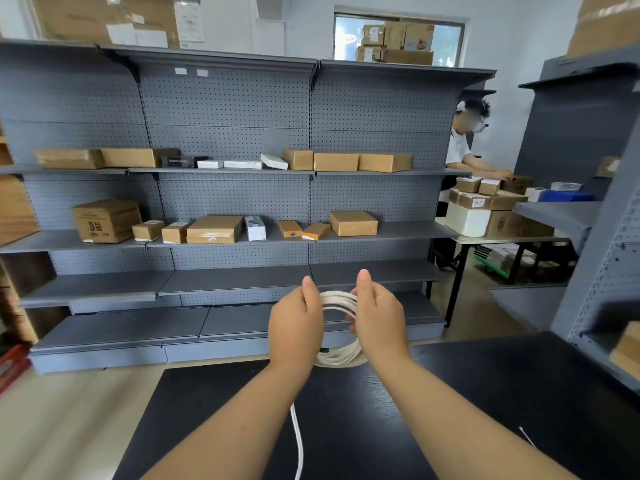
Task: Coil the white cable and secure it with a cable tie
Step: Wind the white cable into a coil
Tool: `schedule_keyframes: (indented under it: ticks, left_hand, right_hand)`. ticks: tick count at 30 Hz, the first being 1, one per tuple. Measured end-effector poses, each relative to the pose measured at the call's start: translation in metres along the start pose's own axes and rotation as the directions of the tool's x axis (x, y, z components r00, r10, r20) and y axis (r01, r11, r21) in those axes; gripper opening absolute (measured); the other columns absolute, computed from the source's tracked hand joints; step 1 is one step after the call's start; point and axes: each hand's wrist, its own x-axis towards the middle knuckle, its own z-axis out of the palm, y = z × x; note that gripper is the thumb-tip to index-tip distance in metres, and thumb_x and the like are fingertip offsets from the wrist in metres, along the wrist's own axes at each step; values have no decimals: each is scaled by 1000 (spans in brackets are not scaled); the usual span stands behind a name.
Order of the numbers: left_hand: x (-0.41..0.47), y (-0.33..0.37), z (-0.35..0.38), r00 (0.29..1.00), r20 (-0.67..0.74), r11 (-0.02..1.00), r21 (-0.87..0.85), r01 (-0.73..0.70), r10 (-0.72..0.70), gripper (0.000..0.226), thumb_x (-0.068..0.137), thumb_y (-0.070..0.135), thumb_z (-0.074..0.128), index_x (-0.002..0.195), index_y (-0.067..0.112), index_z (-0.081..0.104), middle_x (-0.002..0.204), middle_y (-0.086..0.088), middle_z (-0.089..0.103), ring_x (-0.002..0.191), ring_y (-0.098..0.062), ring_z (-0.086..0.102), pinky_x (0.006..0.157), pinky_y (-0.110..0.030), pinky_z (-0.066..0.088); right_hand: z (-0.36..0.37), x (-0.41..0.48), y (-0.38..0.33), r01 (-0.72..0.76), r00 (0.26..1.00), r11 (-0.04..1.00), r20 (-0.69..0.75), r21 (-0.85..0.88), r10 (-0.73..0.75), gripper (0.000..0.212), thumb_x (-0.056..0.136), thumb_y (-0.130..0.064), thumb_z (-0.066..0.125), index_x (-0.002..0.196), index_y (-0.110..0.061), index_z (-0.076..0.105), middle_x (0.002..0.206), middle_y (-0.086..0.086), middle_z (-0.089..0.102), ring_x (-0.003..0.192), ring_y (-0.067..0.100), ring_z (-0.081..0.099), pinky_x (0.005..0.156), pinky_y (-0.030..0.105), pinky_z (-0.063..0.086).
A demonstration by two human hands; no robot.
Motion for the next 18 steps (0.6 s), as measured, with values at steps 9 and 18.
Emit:
schedule_keyframes:
  ticks: [9, 18]
  left_hand:
    - [-4, 8, 0, 998, 14, 998, -6, -63, 63, 51, 99, 27, 31, 50, 15, 26, 45, 2, 29, 47, -16, 29, 51, -30, 24]
    - [2, -1, 3, 996, 83, 966, -250, 61, -42, 57, 97, 39, 33, 66, -5, 53, 48, -1, 50, 52, -19, 52, 61, -47, 49]
  right_hand:
    - [-4, -12, -10, 68, 998, 995, -15, -70, -69, 55, 94, -44, 39, 47, -18, 28, 46, -4, 31, 50, 15, 31, 52, 32, 26]
    - [-9, -6, -15, 64, 997, 995, -34, -74, -66, 57, 94, -42, 43, 46, -18, 23, 44, -2, 25, 48, 15, 26, 49, 33, 21]
